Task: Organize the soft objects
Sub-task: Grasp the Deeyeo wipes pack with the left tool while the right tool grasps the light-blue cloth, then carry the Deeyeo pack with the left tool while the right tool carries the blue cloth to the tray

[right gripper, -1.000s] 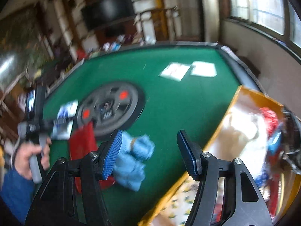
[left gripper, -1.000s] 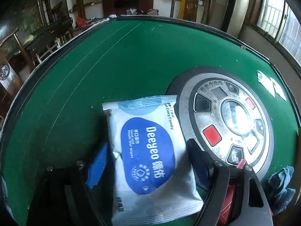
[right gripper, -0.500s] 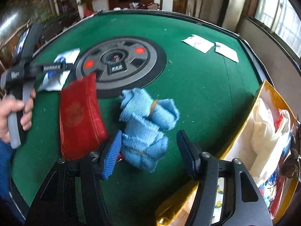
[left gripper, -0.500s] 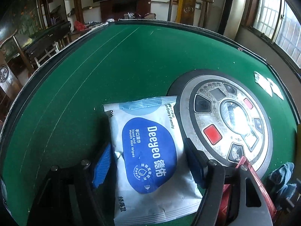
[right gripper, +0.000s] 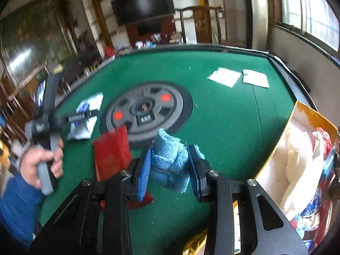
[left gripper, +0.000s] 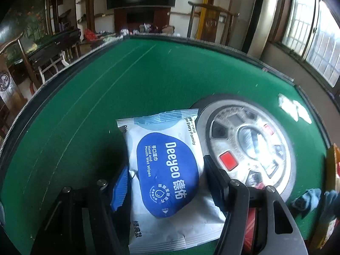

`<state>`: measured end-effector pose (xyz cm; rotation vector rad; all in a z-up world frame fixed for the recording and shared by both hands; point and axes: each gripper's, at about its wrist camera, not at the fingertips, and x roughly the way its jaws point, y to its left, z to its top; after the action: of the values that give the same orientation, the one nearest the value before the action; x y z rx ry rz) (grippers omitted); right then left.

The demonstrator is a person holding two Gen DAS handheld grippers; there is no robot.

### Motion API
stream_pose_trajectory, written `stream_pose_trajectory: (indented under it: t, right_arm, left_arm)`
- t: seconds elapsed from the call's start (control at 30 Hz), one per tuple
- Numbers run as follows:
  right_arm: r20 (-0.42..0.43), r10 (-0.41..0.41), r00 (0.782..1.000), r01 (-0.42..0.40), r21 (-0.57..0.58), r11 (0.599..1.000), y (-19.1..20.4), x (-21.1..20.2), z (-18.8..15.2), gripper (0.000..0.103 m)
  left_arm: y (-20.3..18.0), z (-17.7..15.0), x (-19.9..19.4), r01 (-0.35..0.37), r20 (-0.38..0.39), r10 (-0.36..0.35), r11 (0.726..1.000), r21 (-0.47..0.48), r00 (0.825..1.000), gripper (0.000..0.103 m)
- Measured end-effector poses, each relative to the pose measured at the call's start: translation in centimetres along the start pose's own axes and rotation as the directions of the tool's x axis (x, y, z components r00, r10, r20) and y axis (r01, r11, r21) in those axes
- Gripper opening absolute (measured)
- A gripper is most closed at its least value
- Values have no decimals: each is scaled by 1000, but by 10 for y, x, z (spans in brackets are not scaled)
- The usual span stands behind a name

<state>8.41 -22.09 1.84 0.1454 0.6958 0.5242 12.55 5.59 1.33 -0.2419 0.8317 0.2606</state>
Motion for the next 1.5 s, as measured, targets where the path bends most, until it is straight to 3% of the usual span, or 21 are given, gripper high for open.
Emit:
stream_pose_trajectory:
  t: [0.2,0.5,0.8,1.03,1.13,1.23,1.33,1.5]
  right_arm:
    - [67,2,998,-8,77,997,-14,-6,4,33]
    - [79,-28,996,16,151,988,-32,-3,5,33]
    - [92,-75,993,55,204,977,-45,-9,5,33]
    - [125,-146,981,102,304,947,-74,-34,5,33]
    - [152,-215,965,150,350,925,-91,-53,3,33]
    - [184,-293,938,193,423,885,-114,-77,-2,33]
    - [175,-438,882,305,498,812,-140,-102,-10,33]
    - [81,-414,907,267,650,712,-197,-110,-35,33]
  left_arm:
    - [-9,-1,-22,36,85,-38,999,30,996,65]
    - [-47,-15,-58,131,172,-160,977,169,972,65]
    - [-79,-31,-76,205,158,-253,942,267,955,65]
    - [-117,-52,-101,312,106,-369,882,354,923,65]
    - [-143,-63,-115,359,83,-423,845,396,902,65]
    - [-173,-75,-129,411,51,-479,800,437,876,66]
    - [-197,-86,-136,469,-1,-526,757,455,851,66]
    - [-232,-105,-147,517,-59,-565,702,489,823,66]
